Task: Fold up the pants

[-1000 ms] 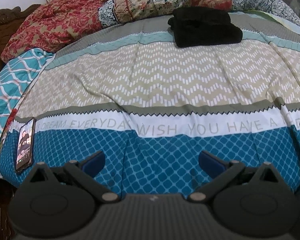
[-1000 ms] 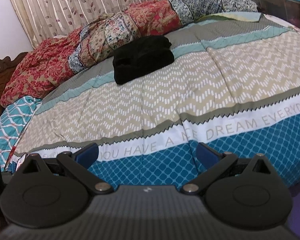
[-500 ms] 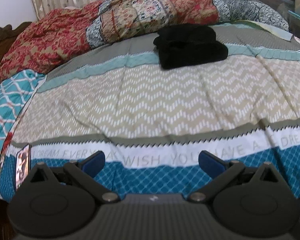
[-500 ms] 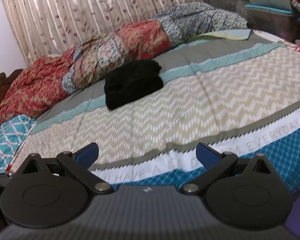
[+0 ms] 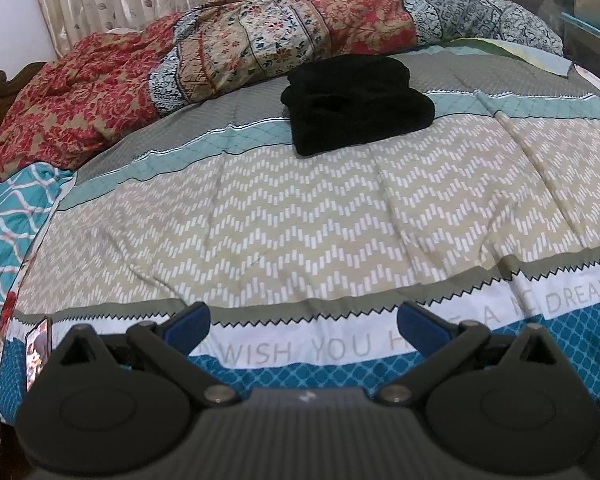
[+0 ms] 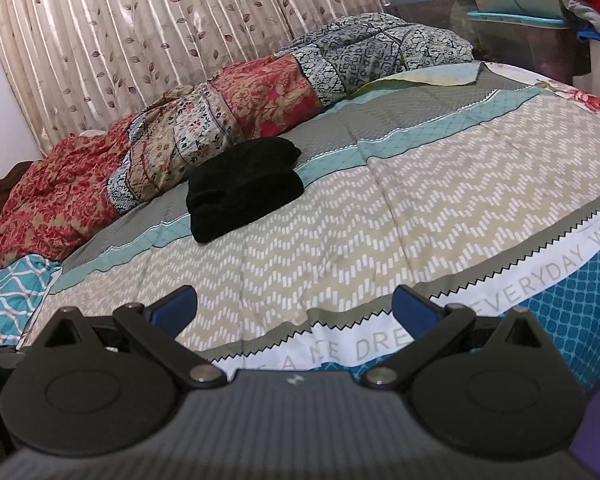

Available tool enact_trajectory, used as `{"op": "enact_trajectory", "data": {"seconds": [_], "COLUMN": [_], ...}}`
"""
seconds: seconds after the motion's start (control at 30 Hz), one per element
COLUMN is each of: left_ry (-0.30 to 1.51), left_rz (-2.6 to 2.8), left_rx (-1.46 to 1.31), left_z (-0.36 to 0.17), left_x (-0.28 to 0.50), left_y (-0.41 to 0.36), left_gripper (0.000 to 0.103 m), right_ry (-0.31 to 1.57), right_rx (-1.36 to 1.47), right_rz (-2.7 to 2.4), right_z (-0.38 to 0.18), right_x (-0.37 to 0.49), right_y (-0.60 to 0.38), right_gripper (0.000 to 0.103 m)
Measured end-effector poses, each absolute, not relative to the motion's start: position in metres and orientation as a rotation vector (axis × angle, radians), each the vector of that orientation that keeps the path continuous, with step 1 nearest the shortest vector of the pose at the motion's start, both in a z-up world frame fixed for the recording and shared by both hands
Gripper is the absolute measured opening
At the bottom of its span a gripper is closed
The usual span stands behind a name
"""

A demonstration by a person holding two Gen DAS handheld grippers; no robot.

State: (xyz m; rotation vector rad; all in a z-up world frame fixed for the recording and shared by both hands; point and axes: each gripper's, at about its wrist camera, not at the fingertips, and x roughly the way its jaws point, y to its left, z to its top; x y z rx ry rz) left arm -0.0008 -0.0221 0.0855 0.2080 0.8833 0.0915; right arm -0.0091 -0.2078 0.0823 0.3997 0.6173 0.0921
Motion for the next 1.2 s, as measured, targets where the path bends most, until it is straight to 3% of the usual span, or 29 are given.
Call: {"op": "enact_trajectory", "data": {"seconds": [0.67, 1.2], "left_ry": [0.922, 0.951], "left_rz": [0.038, 0.029], "left_rx": [0.233, 0.135], "left_z": [0.079, 0.073], "left_x": [0.039, 0.062], "left_y": [-0.059, -0.039], "left_gripper": [0.103, 0.103], "right_ry": [0.619, 0.644], "right_rx": [0.413, 0.348], "right_rz": [0.027, 0.052], "right_z": [0.078, 0.074], "right_x": [0.006, 0.029], "right_y": [-0.232, -0.216], "right_gripper": [0.103, 0.103]}}
